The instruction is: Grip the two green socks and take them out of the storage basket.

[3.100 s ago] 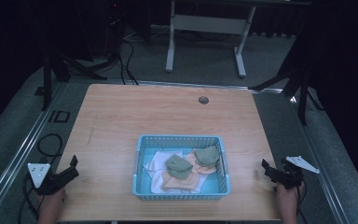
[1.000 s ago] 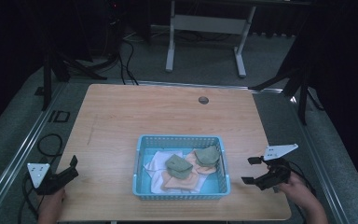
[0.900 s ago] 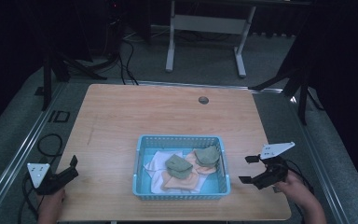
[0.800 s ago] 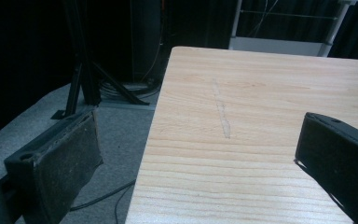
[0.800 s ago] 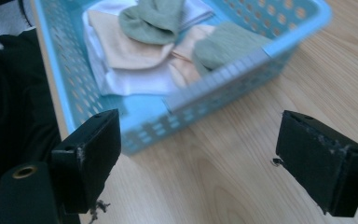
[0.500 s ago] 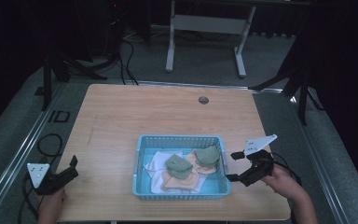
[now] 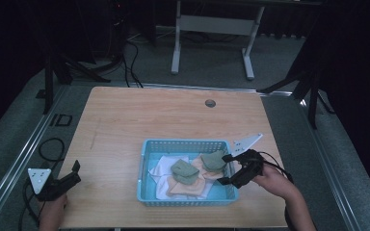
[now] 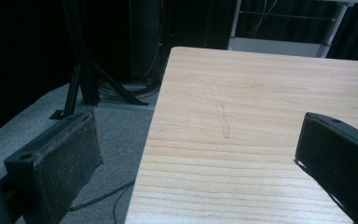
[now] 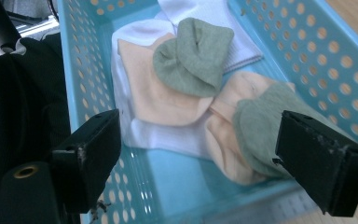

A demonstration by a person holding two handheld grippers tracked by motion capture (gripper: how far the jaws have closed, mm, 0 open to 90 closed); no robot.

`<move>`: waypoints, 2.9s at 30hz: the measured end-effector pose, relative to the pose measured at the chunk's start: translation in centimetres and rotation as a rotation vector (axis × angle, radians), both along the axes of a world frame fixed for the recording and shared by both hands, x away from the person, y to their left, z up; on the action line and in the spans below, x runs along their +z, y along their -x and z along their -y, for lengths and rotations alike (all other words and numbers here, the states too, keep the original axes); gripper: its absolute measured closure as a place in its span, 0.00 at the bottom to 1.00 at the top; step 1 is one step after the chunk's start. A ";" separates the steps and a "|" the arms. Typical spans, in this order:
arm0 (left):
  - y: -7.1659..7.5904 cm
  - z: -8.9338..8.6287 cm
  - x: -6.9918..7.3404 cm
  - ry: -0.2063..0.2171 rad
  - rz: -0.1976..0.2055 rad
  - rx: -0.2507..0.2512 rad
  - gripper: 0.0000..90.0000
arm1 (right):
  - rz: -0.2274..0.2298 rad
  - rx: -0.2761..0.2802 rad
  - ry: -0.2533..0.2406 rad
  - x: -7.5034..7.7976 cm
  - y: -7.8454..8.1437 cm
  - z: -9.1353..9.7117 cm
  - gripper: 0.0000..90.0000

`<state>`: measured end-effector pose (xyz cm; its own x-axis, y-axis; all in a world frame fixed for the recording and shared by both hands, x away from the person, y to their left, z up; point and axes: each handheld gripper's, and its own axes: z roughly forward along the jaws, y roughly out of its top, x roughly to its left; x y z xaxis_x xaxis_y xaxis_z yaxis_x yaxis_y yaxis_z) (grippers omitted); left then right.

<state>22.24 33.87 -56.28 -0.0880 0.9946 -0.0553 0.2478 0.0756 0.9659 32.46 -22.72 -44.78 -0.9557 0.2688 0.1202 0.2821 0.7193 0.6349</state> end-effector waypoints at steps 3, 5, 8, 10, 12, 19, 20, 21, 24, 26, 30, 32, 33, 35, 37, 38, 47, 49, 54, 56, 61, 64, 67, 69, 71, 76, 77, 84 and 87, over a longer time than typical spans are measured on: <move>0.0 0.0 0.0 0.001 0.000 0.000 0.01 | -0.012 0.012 0.002 -0.1 -0.3 -0.9 0.16; 0.0 0.0 0.0 0.001 0.000 0.000 0.01 | -0.017 0.019 0.006 -0.2 -0.5 -1.4 0.16; 0.0 0.0 0.0 0.001 0.000 0.001 0.01 | -0.017 0.032 0.009 -0.4 -0.7 -2.2 0.16; 0.0 0.0 0.0 0.001 0.000 0.001 0.01 | -0.011 0.040 0.021 -0.6 -0.7 -2.8 0.15; 0.0 0.0 0.0 0.001 -0.001 0.000 0.01 | -0.016 0.052 0.037 -0.8 -0.8 -3.4 0.15; 0.0 0.0 0.0 0.002 0.000 0.000 0.01 | -0.028 0.096 0.064 -1.5 -0.7 -5.4 0.14; 0.0 0.0 0.0 0.003 0.000 0.000 0.01 | -0.007 0.097 0.083 -1.7 -0.6 -6.0 0.14; 0.0 0.0 0.0 0.003 0.000 0.000 0.01 | -0.007 0.097 0.083 -1.7 -0.6 -6.0 0.14; 0.0 0.0 0.0 0.002 0.000 -0.001 0.01 | -0.007 0.124 0.100 -2.3 -0.4 -7.5 0.15; 0.0 0.0 0.0 0.003 0.000 0.000 0.01 | -0.003 0.145 0.116 -2.5 -0.4 -8.3 0.21; 0.0 0.0 0.0 0.004 0.000 -0.001 0.01 | 0.032 0.147 0.144 -2.9 -0.5 -9.4 0.31; 0.0 0.0 0.0 0.003 0.002 -0.001 0.01 | 0.041 0.147 0.162 -3.2 -0.7 -10.4 0.38; 0.0 0.0 0.0 0.004 0.001 -0.002 0.01 | 0.040 0.152 0.165 -3.3 -0.7 -10.6 0.39; 0.0 -0.1 0.0 0.005 0.001 -0.002 0.01 | 0.033 0.159 0.169 -3.5 -0.8 -11.0 0.39; 0.0 -0.1 0.0 0.005 0.001 -0.002 0.01 | 0.031 0.166 0.183 -3.8 -0.8 -11.6 0.39; 0.0 -0.1 0.0 0.006 0.000 -0.003 0.01 | 0.029 0.173 0.189 -3.9 -0.8 -11.8 0.39; 0.0 -0.1 0.0 0.004 0.002 -0.004 0.01 | 0.028 0.165 0.282 -5.2 -1.5 -13.4 0.49; 0.0 -0.1 0.0 0.005 0.002 -0.004 0.01 | 0.023 0.168 0.289 -5.3 -1.5 -13.5 0.60; 0.0 -0.1 0.0 0.004 0.002 -0.004 0.01 | 0.031 0.157 0.277 -4.9 -1.6 -13.3 0.90; 0.0 -0.1 0.0 0.004 0.001 -0.003 0.01 | 0.044 0.159 0.264 -4.6 -1.6 -13.3 0.91; 0.0 0.0 0.0 0.003 0.002 -0.002 0.01 | 0.061 0.160 0.229 -3.1 -1.5 -13.0 0.92; 0.0 0.0 0.0 0.002 0.002 -0.002 0.01 | 0.078 0.169 0.208 -2.0 -1.3 -12.8 0.92; 0.0 0.0 0.0 0.002 0.001 -0.001 0.01 | 0.091 0.172 0.191 -1.2 -1.2 -12.7 0.92; 0.0 0.0 0.0 0.003 0.001 -0.001 0.01 | 0.102 0.162 0.156 0.2 -1.0 -12.2 0.92; 0.0 0.0 0.0 0.003 0.002 -0.001 0.01 | 0.104 0.161 0.133 1.1 -0.9 -11.9 0.92; 0.0 0.0 0.0 0.002 0.002 0.000 0.01 | 0.128 0.149 0.098 2.8 -0.6 -10.8 0.92; 0.0 0.0 0.0 0.002 0.002 0.000 0.01 | 0.132 0.149 0.095 3.1 -0.5 -10.6 0.92; 0.0 0.0 0.0 0.001 -0.001 0.003 0.01 | 0.160 0.112 0.079 5.0 -0.4 -8.2 0.92; 0.0 0.0 0.0 0.001 -0.001 0.003 0.01 | 0.169 0.088 0.076 5.5 -0.3 -7.0 0.92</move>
